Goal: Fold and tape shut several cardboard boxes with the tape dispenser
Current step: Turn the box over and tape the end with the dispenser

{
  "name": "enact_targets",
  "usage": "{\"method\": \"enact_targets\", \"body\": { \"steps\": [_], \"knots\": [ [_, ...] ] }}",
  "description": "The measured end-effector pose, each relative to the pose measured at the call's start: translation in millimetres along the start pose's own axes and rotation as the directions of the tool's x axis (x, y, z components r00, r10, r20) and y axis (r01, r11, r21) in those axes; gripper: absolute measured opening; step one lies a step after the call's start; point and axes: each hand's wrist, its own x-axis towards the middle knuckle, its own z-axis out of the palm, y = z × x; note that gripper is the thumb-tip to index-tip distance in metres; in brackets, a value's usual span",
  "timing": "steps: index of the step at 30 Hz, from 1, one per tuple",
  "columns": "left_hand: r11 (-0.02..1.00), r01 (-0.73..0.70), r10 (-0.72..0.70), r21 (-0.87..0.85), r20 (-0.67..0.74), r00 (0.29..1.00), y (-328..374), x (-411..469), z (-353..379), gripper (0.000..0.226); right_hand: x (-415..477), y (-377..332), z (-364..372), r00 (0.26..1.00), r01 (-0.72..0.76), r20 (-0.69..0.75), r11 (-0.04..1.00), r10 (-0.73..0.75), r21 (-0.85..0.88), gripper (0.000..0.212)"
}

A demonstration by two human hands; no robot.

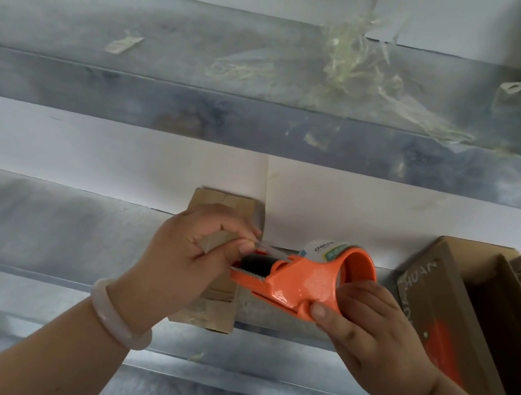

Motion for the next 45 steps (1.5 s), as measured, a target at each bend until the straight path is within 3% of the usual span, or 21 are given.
{"method": "enact_targets", "body": {
  "steps": [10, 14, 18, 21, 27, 31, 35, 40, 45],
  "knots": [
    [0.964, -0.231, 0.223, 0.135, 0.072, 0.972, 12.1, 2.2, -7.8, 0.008, -2.4, -2.8, 0.0, 1.0, -0.001, -0.014, 1.0, 0.001, -0.007, 0.056],
    [0.931, -0.319, 0.313, 0.175, 0.061, 0.948, 20.5, 1.4, -10.0, 0.011, 2.0, -3.5, -1.8, 0.998, 0.008, -0.055, 1.0, -0.009, -0.013, 0.068],
    [0.94, -0.298, 0.294, 0.167, 0.048, 0.955, 25.2, 2.0, -12.4, 0.011, 4.1, -1.2, -3.5, 0.998, 0.028, -0.059, 0.999, -0.031, -0.039, 0.064],
    [0.965, -0.216, 0.207, 0.147, 0.077, 0.975, 26.3, 2.7, -10.7, 0.01, 5.3, 0.2, -2.1, 0.998, 0.031, -0.058, 0.999, -0.034, -0.041, 0.057],
    [0.988, 0.144, -0.145, 0.058, 0.004, 0.989, 20.8, 5.5, -2.0, 0.013, 8.7, 1.4, 2.1, 1.0, 0.015, 0.004, 1.0, -0.015, -0.01, 0.061],
    [0.954, 0.298, -0.296, -0.046, 0.04, 0.954, 16.0, 12.3, -3.8, 0.048, 10.2, 0.3, 2.0, 0.996, -0.036, 0.082, 0.997, 0.031, 0.066, 0.068],
    [0.941, 0.335, -0.335, -0.045, 0.024, 0.942, 11.9, 14.6, -6.5, 0.032, 11.9, -1.7, -0.9, 0.976, -0.121, 0.197, 0.984, 0.094, 0.133, 0.066],
    [0.924, 0.379, -0.378, 0.045, -0.044, 0.925, 7.1, 13.0, -4.4, 0.029, 26.5, -5.0, -15.6, 0.907, -0.292, 0.383, 0.919, 0.177, 0.266, 0.07],
    [0.797, 0.599, -0.604, -0.082, -0.058, 0.795, -4.8, 15.0, -6.3, 0.012, 52.8, -0.8, -24.1, 0.847, -0.44, 0.461, 0.835, 0.263, 0.331, 0.069]
  ]
}}
